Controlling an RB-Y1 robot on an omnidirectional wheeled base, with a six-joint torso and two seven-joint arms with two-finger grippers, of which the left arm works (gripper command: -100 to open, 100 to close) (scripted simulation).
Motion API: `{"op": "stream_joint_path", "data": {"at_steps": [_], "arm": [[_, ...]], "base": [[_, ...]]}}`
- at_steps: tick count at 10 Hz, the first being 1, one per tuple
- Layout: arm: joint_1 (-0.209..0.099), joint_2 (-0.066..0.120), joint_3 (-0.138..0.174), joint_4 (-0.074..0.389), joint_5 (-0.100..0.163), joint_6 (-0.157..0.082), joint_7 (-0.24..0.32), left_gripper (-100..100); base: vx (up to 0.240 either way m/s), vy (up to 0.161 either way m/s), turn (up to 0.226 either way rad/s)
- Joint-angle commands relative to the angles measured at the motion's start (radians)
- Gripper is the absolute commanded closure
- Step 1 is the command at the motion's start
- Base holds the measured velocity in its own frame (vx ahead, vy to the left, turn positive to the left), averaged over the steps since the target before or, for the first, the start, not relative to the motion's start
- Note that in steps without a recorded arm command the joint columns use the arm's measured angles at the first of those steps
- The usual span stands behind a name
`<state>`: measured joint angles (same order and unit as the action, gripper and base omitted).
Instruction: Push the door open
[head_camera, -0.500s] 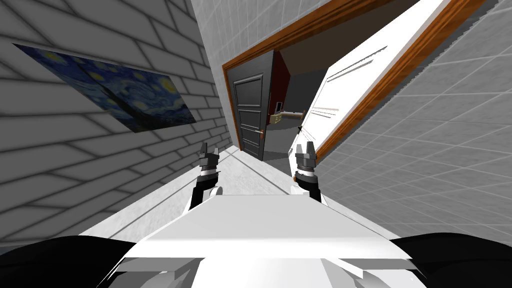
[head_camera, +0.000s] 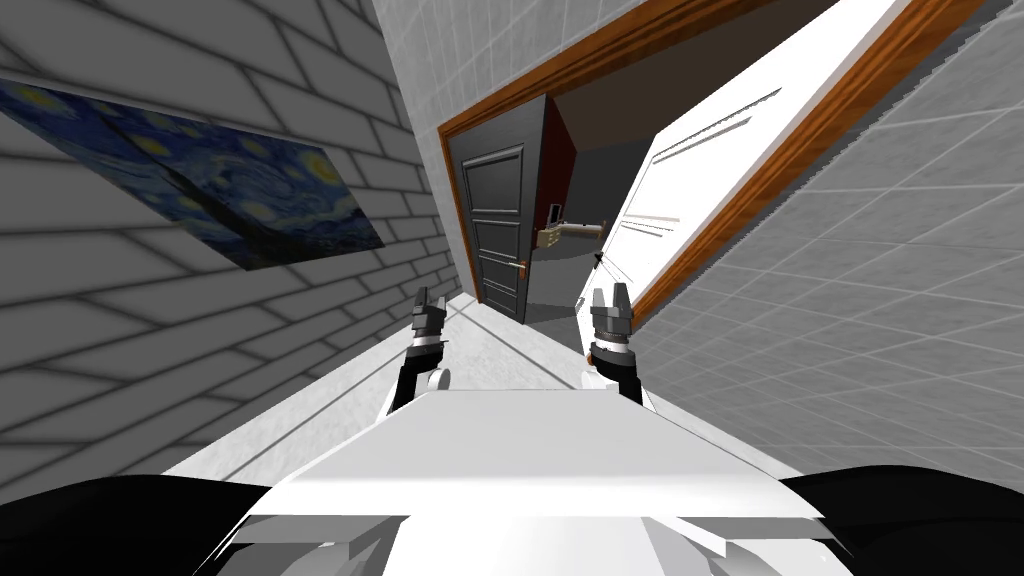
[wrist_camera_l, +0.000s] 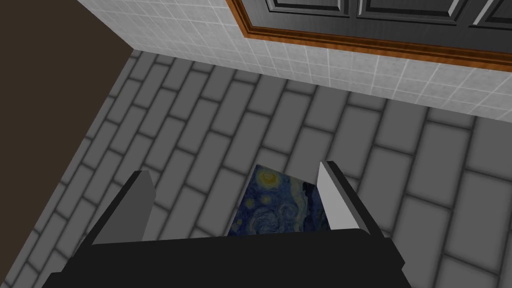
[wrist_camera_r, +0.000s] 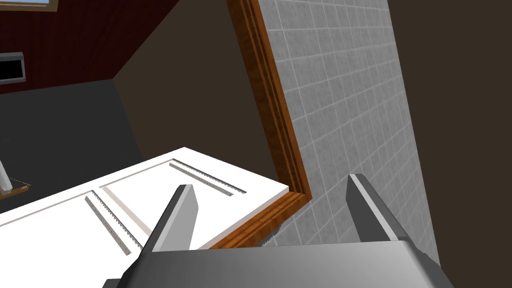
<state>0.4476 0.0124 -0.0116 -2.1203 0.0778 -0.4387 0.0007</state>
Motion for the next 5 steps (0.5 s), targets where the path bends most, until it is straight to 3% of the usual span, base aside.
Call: {"op": "stream_joint_path", "data": {"at_steps": [1,5], "arm": [[-0.02,0.007,-0.003,0.035,0.0,-0.004,0.002,-100],[-0.079,0.022,-0.011,0.127,-0.002,-0.005,0.006,-100]], "base": [[0.076,0.017,-0.045],[0.069,0.02,-0.046]]}}
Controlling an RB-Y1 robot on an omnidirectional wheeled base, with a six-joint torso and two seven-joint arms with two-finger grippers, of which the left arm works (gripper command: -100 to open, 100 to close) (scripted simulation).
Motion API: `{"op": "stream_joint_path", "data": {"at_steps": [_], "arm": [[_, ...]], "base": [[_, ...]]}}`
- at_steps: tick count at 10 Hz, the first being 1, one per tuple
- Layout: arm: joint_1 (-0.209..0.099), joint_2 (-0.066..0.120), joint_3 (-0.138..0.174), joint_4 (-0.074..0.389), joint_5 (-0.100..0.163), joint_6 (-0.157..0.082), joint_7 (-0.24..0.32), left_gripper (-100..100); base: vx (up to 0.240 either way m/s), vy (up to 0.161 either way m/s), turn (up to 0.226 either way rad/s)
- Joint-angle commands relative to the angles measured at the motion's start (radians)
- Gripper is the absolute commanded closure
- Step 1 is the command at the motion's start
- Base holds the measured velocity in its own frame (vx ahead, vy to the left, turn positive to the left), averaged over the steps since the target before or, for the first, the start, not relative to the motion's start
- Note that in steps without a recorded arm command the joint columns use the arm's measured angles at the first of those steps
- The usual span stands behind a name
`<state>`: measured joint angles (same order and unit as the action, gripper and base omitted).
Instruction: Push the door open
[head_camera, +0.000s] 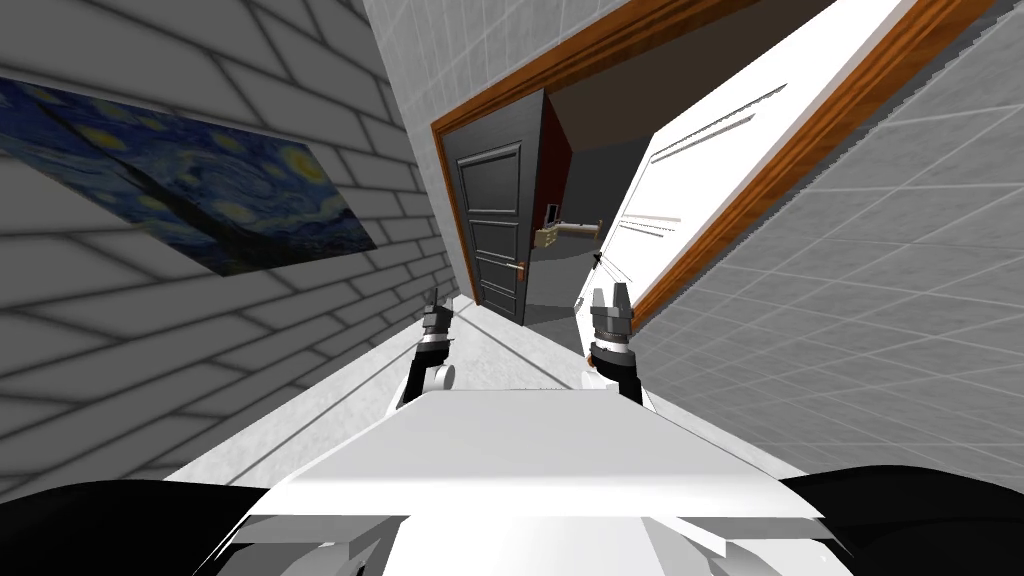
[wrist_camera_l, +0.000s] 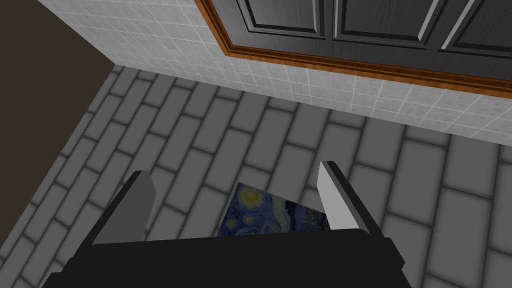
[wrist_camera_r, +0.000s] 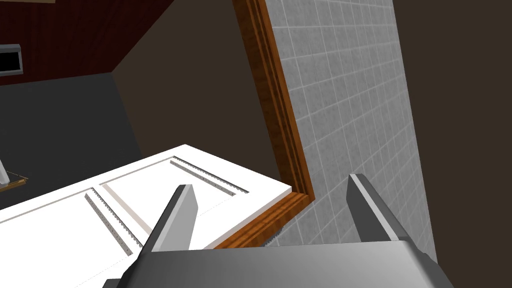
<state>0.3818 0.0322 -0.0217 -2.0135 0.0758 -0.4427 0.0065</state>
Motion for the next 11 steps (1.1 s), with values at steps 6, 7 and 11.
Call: {"op": "stream_joint_path", "data": {"at_steps": [6,7,11], "arm": [[-0.122,0.022,-0.016,0.187,-0.004,-0.004,0.007,-100],[-0.143,0.025,-0.018,0.219,-0.005,-0.004,0.008,-100],[-0.205,0.032,-0.027,0.315,-0.007,-0.006,0.012,-100]], "base": [[0.091,0.033,-0.059],[0.096,0.03,-0.075],[0.086,0.032,-0.053]]}}
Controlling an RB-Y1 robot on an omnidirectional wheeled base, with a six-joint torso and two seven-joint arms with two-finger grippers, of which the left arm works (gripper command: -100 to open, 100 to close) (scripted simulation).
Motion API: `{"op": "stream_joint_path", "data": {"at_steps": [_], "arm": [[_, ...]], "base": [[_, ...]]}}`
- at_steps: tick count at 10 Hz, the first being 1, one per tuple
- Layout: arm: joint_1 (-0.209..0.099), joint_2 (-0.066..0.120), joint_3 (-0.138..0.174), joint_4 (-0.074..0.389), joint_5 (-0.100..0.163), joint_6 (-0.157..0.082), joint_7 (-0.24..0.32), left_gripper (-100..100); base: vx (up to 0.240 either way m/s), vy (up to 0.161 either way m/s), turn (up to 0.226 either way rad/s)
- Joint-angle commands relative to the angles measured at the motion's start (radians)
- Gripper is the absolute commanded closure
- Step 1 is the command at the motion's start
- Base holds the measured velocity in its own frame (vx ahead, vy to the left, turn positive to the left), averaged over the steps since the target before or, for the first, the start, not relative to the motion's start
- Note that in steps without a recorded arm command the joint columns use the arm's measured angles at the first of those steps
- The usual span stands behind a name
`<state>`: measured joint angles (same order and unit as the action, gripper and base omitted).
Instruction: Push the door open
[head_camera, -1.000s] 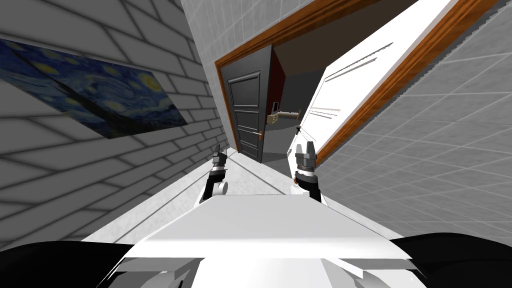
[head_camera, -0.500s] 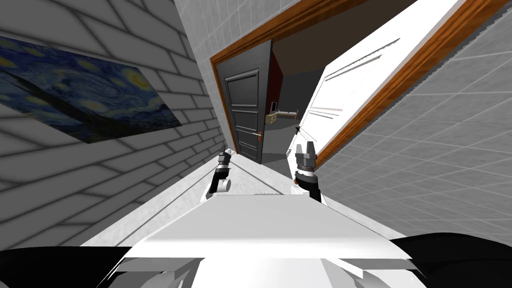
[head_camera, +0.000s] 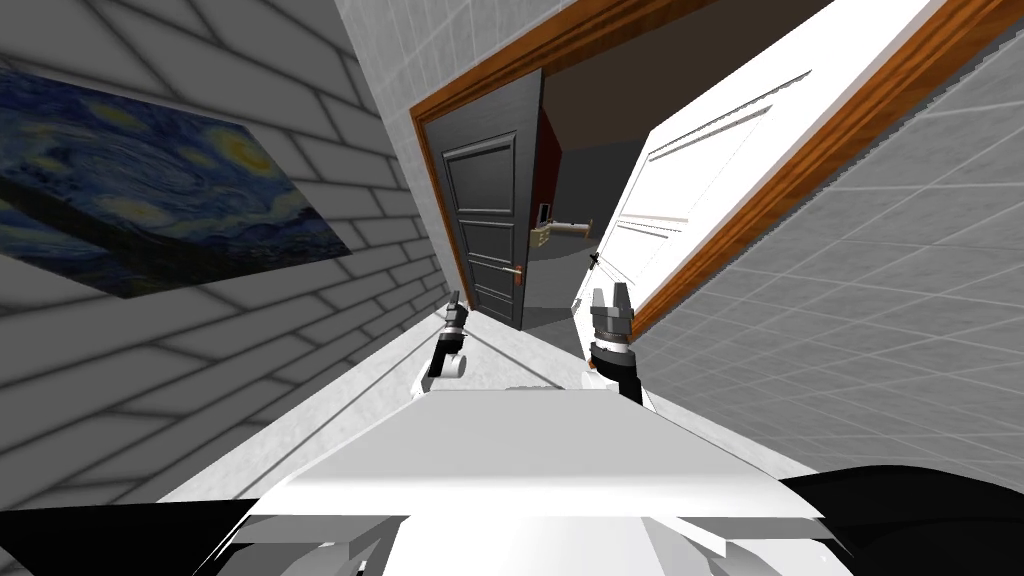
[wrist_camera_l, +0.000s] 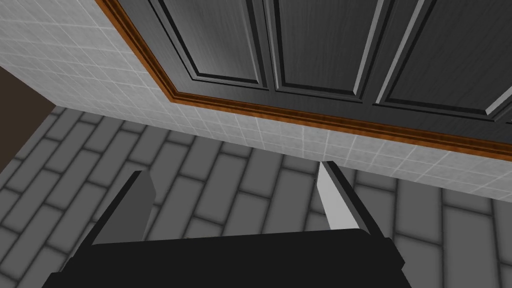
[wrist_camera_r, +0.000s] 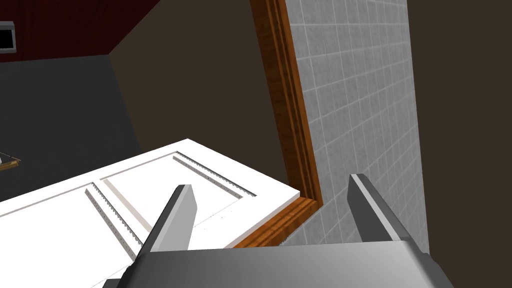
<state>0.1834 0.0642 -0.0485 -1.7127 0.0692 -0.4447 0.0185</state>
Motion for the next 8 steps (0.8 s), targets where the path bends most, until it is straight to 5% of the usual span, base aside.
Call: {"op": "stream_joint_path", "data": {"at_steps": [1,8], "arm": [[-0.028,0.002,-0.003,0.048,-0.001,-0.004,0.001,-100],[-0.162,0.009,-0.021,0.252,-0.005,-0.008,0.01,-100]], "base": [[0.05,0.026,-0.043],[0.076,0.035,-0.064]]}}
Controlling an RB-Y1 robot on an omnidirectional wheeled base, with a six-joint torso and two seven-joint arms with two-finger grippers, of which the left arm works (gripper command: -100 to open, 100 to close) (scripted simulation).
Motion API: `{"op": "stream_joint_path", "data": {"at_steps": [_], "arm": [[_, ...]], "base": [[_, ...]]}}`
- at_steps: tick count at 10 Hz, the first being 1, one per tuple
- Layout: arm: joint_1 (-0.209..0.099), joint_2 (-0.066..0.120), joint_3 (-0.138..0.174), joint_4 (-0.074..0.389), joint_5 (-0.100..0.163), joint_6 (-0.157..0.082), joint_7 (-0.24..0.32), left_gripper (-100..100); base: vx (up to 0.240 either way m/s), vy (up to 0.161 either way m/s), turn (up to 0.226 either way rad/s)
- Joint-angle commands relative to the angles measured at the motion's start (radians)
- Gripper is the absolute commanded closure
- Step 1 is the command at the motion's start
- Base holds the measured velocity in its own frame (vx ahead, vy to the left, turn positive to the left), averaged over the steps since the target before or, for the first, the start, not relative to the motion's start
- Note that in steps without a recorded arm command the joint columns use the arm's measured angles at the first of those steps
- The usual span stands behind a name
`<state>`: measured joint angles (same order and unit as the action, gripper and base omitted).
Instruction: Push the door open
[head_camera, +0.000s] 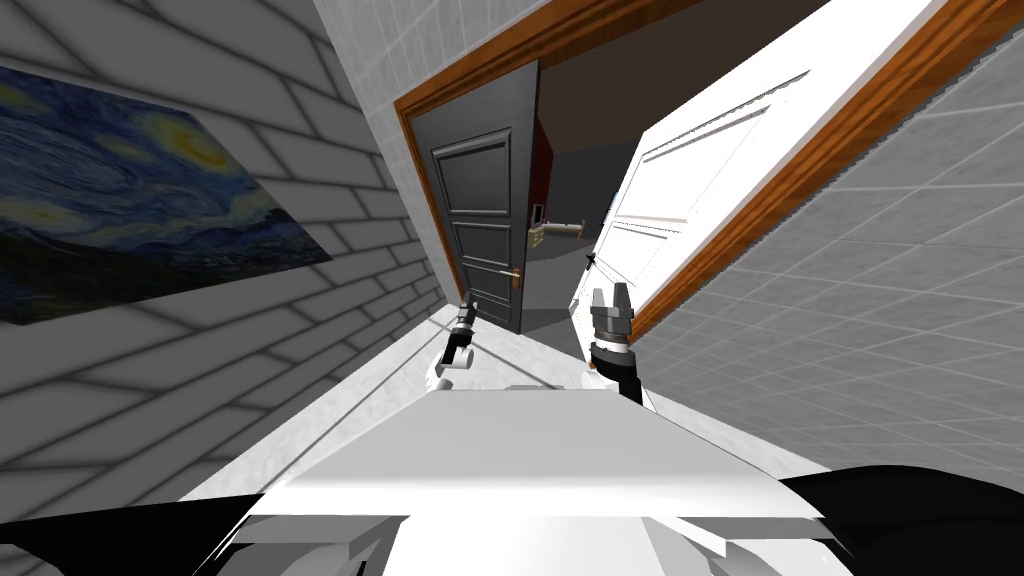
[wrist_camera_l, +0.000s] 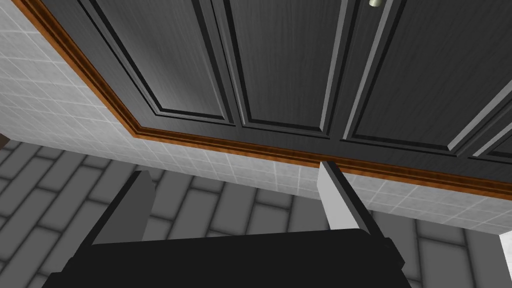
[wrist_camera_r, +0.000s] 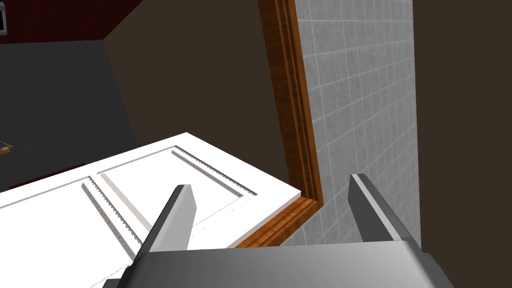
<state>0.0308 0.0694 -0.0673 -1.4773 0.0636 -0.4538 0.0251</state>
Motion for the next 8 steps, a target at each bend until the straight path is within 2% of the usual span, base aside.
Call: {"op": "stream_joint_path", "data": {"at_steps": [1,5,6,8], "arm": [[-0.031,0.004,-0.005,0.05,-0.001,0.001,0.005,-100],[-0.122,0.002,-0.018,0.185,-0.004,-0.002,0.01,-100],[-0.122,0.002,-0.018,0.192,-0.004,-0.002,0.01,-100],[-0.165,0.0,-0.024,0.259,-0.005,-0.003,0.013,-100]], "base": [[0.103,0.05,-0.075],[0.092,0.052,-0.073],[0.063,0.031,-0.022],[0.064,0.035,-0.057]]}}
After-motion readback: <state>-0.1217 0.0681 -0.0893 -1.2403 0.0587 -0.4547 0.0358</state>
